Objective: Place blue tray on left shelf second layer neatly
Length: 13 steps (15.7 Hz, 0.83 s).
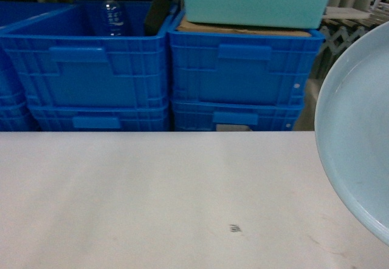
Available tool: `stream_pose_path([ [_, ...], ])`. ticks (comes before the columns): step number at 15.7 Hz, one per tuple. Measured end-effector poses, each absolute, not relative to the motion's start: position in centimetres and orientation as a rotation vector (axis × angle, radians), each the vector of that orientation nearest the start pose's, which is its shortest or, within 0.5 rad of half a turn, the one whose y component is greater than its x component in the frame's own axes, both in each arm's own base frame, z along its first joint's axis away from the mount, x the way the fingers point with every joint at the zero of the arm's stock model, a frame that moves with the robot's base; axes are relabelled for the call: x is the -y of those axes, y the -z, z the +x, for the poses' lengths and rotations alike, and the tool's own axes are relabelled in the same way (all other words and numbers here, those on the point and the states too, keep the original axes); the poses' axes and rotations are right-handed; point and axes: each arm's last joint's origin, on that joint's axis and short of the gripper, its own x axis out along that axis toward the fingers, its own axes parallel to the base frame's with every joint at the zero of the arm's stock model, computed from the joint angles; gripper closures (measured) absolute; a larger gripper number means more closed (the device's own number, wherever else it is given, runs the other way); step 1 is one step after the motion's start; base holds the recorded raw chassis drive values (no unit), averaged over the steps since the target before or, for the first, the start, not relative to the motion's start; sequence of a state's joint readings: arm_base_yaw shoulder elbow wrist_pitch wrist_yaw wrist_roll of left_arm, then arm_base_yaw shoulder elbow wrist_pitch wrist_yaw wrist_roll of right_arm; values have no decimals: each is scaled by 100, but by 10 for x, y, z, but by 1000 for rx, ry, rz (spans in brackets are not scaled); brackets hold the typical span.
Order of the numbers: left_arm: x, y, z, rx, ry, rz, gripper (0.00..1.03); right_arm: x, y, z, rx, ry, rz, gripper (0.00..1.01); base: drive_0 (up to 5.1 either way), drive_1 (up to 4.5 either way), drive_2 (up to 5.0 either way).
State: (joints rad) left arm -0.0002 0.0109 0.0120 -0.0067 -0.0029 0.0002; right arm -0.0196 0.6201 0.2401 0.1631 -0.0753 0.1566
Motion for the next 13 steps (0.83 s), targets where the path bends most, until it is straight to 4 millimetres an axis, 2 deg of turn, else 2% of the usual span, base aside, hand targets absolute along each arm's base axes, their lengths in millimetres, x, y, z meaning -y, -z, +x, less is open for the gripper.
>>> stream_pose_path([
  [13,0,-166,98,-2,0,0,5,1,-201,149,-221,-37,166,99,326,-418,-418],
])
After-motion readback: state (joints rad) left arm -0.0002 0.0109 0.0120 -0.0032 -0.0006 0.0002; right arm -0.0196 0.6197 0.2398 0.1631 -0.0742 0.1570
